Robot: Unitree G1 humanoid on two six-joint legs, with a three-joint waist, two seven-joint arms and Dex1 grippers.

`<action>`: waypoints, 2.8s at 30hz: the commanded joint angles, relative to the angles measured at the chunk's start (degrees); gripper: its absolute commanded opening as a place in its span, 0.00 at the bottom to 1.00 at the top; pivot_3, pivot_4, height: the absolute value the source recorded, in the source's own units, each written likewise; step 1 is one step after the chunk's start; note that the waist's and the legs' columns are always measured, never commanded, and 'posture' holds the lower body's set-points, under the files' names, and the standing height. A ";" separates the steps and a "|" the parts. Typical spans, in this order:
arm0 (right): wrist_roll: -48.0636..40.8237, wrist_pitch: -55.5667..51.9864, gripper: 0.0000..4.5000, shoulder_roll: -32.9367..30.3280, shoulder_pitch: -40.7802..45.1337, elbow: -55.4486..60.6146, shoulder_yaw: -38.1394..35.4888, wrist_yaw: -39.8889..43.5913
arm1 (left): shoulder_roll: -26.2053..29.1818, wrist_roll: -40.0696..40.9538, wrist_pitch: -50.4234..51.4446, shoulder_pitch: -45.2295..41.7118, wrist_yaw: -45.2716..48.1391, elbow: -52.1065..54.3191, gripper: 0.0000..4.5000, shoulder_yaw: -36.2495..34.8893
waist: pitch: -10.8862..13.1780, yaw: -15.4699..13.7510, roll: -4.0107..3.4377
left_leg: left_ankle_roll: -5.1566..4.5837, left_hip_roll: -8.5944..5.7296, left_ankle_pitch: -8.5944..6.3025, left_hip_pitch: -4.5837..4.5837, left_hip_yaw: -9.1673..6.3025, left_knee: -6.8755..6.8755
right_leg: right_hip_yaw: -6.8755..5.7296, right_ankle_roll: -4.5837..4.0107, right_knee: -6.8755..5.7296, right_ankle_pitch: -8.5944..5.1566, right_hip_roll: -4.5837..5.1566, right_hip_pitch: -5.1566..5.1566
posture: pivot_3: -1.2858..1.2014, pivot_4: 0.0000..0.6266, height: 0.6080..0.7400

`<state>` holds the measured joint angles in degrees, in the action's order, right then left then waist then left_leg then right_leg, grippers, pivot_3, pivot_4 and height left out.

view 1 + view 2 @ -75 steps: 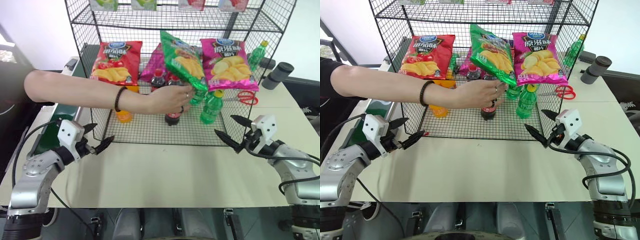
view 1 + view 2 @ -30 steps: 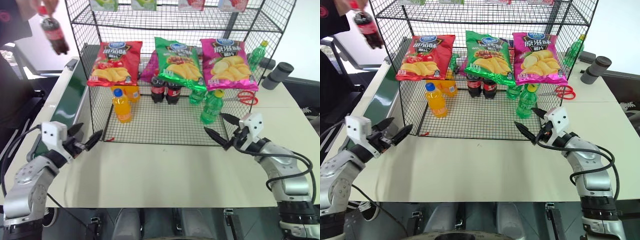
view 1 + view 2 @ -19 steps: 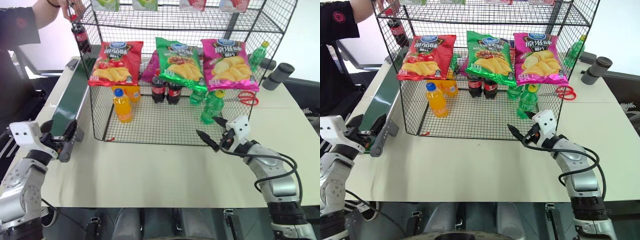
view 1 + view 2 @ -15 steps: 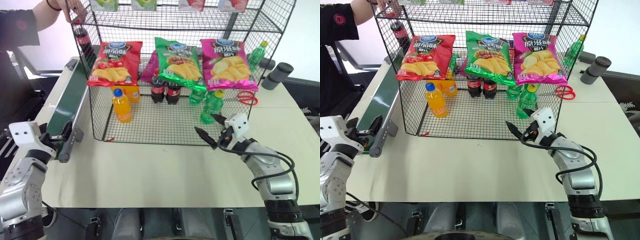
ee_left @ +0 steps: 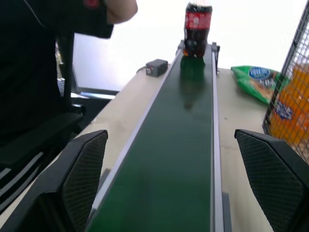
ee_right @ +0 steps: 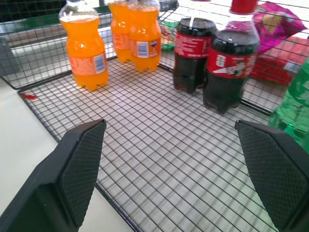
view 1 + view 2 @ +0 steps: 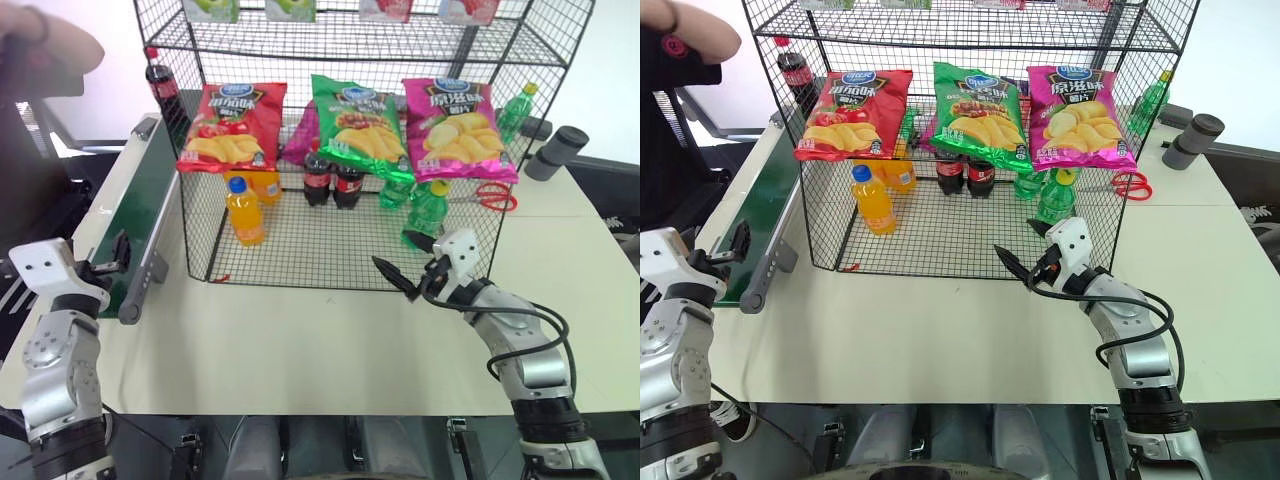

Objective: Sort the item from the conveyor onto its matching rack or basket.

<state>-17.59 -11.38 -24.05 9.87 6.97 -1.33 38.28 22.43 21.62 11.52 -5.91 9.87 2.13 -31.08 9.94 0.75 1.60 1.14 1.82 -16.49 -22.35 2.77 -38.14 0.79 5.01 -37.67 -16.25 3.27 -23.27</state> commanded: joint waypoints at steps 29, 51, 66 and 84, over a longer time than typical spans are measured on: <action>0.91 2.61 0.99 3.04 2.56 2.01 5.99 3.01 | -0.07 -3.40 -4.86 -1.47 -0.01 -4.37 1.00 3.07 | -0.01 0.05 0.02 | 0.00 0.01 0.00 0.00 -0.01 0.00 | -0.02 0.00 -0.01 0.00 0.04 -0.02 | 0.52 0.24 1.00; 1.53 3.30 0.99 3.19 2.26 1.50 7.34 3.63 | 5.98 0.00 -2.72 1.41 9.87 -6.24 1.00 1.81 | -0.01 0.09 0.02 | 0.01 0.01 0.00 -0.01 -0.02 0.01 | -0.04 -0.01 0.00 0.00 0.10 -0.04 | 0.52 0.24 1.00; 2.60 4.09 0.99 3.92 2.84 0.59 7.53 3.13 | 5.13 -0.38 -4.67 1.09 6.05 -6.85 1.00 0.91 | -0.01 0.13 0.02 | 0.01 0.01 -0.01 -0.01 -0.02 0.01 | -0.04 -0.01 0.00 0.00 0.11 -0.05 | 0.52 0.24 1.00; 2.98 5.06 0.99 4.54 3.30 -0.41 8.01 3.26 | 4.86 0.15 -4.87 2.47 4.77 -5.67 1.00 -0.26 | -0.01 0.15 0.02 | 0.01 0.01 -0.01 -0.02 -0.02 0.02 | -0.04 -0.01 0.00 0.00 0.15 -0.05 | 0.52 0.24 1.00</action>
<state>-14.36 -7.44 -20.05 12.28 5.65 6.56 41.44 26.97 21.45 7.95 -3.49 14.71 -5.58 -30.07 9.93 0.90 1.63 1.15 1.82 -16.50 -22.37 2.75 -38.12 0.75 5.00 -37.67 -16.25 3.42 -23.33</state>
